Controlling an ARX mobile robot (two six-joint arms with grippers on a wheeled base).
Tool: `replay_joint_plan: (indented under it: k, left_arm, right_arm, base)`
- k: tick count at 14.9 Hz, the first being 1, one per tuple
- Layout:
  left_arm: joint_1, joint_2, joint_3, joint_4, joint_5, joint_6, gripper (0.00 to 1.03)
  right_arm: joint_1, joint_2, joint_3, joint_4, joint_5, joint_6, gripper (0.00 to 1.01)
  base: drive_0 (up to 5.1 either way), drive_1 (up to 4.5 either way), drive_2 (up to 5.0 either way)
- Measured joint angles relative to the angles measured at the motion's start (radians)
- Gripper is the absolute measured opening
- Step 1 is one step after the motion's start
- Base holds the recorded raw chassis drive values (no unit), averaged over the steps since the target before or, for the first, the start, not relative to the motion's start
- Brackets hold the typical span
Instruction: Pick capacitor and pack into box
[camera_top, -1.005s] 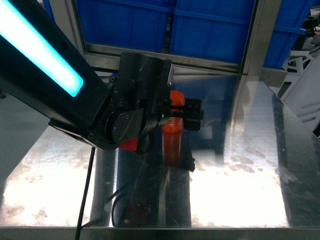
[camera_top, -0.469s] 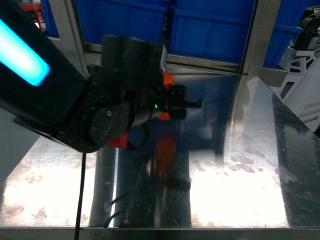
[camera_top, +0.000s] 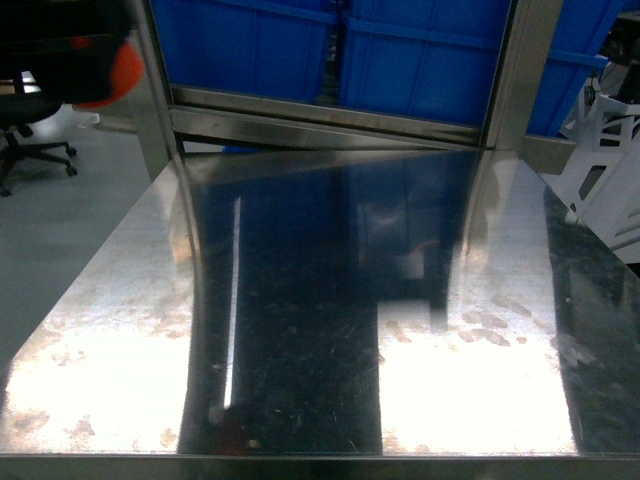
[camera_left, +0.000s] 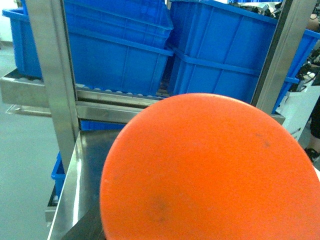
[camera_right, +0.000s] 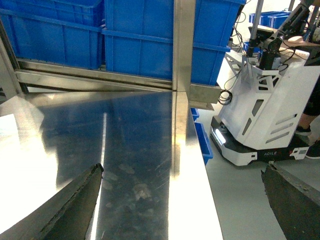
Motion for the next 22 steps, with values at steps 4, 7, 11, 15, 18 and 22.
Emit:
replay_joint_plan:
  k: [4, 7, 11, 15, 18, 22]
  left_arm:
    - [0.050, -0.365, -0.090, -0.101, 0.029, -0.019, 0.44]
    - [0.063, -0.427, -0.145, -0.347, -0.106, 0.044, 0.44]
    - [0.150, -0.577, -0.298, -0.326, -0.040, 0.062, 0.44]
    - [0.234, -0.710, -0.388, -0.366, 0.051, 0.063, 0.44]
    - [0.296, -0.803, -0.436, -0.412, 0.098, 0.063, 0.44]
    - [0.292, -0.917, -0.471, -0.488, 0.100, 0.063, 0.44]
  right_arm:
    - [0.000, 0.000, 0.000, 0.000, -0.001, 0.000, 0.98]
    - [0.000, 0.000, 0.000, -0.001, 0.000, 0.000, 0.98]
    - [0.000, 0.000, 0.000, -0.001, 0.000, 0.000, 0.98]
    - [0.000, 0.000, 0.000, -0.001, 0.000, 0.000, 0.98]
    - [0.000, 0.000, 0.000, 0.000, -0.001, 0.000, 0.98]
    - [0.000, 0.000, 0.000, 0.000, 0.000, 0.000, 0.98]
  base:
    - [0.0, 0.00, 0.0]
    - [0.0, 0.00, 0.0]
    - [0.0, 0.00, 0.0]
    - [0.0, 0.00, 0.0]
    - [0.0, 0.00, 0.0]
    - [0.0, 0.00, 0.0]
